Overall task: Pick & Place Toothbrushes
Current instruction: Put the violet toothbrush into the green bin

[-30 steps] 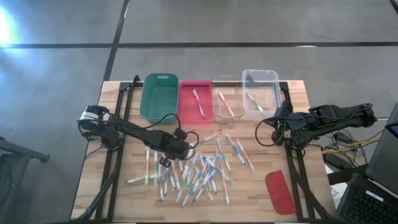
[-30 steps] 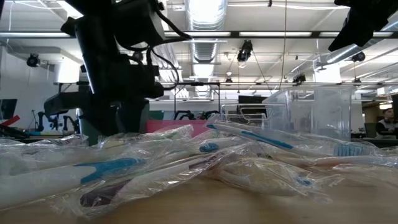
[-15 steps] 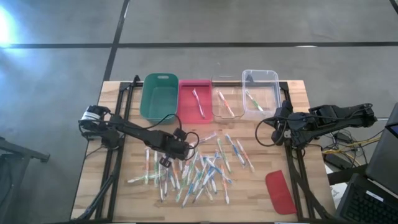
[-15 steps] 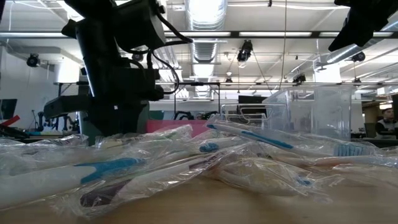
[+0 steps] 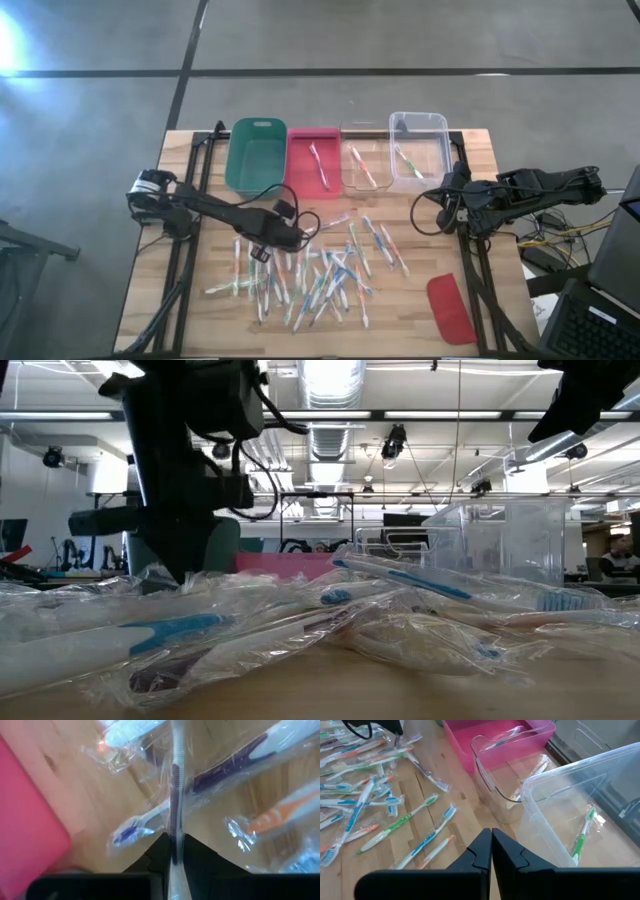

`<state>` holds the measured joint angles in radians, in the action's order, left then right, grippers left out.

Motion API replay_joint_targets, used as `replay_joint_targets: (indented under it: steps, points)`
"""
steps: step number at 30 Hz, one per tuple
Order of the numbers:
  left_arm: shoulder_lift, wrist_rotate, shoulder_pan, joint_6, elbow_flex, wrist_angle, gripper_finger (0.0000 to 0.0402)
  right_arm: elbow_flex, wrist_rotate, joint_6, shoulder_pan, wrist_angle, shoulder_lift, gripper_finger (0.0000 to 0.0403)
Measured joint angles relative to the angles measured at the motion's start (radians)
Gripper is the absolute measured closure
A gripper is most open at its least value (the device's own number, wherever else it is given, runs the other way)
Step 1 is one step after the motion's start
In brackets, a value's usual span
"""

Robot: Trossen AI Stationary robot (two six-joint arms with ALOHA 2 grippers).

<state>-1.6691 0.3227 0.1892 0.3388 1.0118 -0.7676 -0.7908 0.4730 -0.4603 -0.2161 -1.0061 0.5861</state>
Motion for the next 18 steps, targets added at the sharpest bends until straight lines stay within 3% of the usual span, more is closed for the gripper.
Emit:
replay_joint_targets:
  steps: [9, 13, 18]
  points:
    - [0.001, 0.044, 0.053, 0.057, 0.183, -0.297, 0.0361, 0.0, 0.0, 0.0, 0.0, 0.0, 0.0, 0.0394]
    - [0.002, 0.191, 0.083, 0.08, 0.278, -0.398, 0.0361, 0.0, 0.0, 0.0, 0.0, 0.0, 0.0, 0.0394]
    - [0.002, 0.492, 0.121, 0.117, 0.359, -0.419, 0.0362, 0.0, 0.0, 0.0, 0.0, 0.0, 0.0, 0.0394]
